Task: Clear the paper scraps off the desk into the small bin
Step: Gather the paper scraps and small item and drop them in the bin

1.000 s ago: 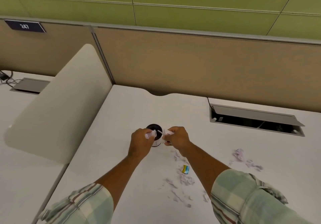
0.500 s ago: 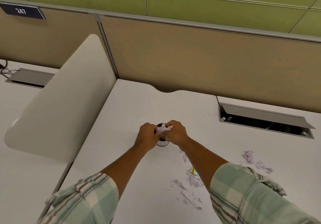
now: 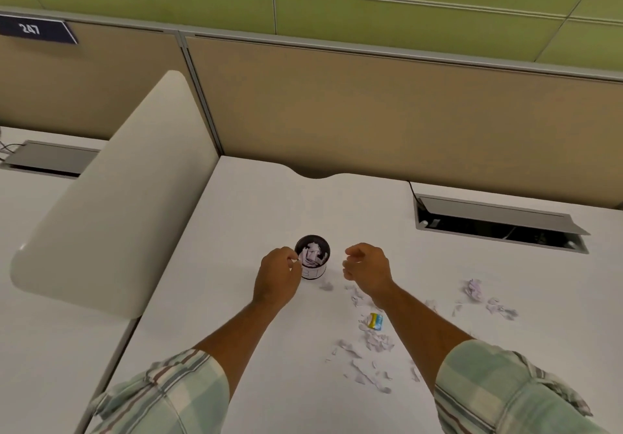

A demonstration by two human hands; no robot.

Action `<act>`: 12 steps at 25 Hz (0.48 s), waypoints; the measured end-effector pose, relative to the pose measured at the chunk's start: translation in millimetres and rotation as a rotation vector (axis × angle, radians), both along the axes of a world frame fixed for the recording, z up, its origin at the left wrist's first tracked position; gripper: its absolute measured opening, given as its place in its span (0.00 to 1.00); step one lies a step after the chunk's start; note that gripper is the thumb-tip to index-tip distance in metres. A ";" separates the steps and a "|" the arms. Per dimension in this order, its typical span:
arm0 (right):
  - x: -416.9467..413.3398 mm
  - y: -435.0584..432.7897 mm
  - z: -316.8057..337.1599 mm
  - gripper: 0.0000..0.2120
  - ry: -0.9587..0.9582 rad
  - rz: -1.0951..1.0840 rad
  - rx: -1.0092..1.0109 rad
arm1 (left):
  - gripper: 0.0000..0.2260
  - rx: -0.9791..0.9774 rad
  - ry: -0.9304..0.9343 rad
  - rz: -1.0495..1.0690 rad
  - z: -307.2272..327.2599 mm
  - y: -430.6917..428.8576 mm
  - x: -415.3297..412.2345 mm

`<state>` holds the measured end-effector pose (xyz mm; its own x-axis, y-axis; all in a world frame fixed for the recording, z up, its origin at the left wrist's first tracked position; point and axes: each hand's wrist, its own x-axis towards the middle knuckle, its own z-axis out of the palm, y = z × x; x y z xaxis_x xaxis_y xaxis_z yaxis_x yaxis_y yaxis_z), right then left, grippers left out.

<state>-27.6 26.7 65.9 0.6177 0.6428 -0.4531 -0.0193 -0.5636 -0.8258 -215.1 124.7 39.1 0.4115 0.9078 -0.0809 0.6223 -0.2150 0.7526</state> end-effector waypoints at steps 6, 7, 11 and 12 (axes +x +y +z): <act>26.4 -85.8 -5.5 0.07 0.250 -0.283 0.091 | 0.02 -0.119 -0.006 0.021 -11.8 -53.7 -4.0; 31.8 -102.1 -9.3 0.06 0.216 -0.299 0.061 | 0.03 -0.156 0.036 0.002 -14.9 -60.8 -4.0; 55.3 -173.9 -24.5 0.05 -0.181 -0.230 -0.167 | 0.19 -0.272 0.307 -0.139 -27.9 -86.3 2.3; 61.5 -193.6 -26.7 0.06 -0.304 -0.197 -0.224 | 0.23 -0.290 0.354 -0.164 -29.8 -92.7 5.6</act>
<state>33.9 -166.9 39.2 0.8461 0.4050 -0.3465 0.0806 -0.7398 -0.6680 -209.5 31.9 9.3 0.4487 0.7526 -0.4818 0.8267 -0.1447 0.5438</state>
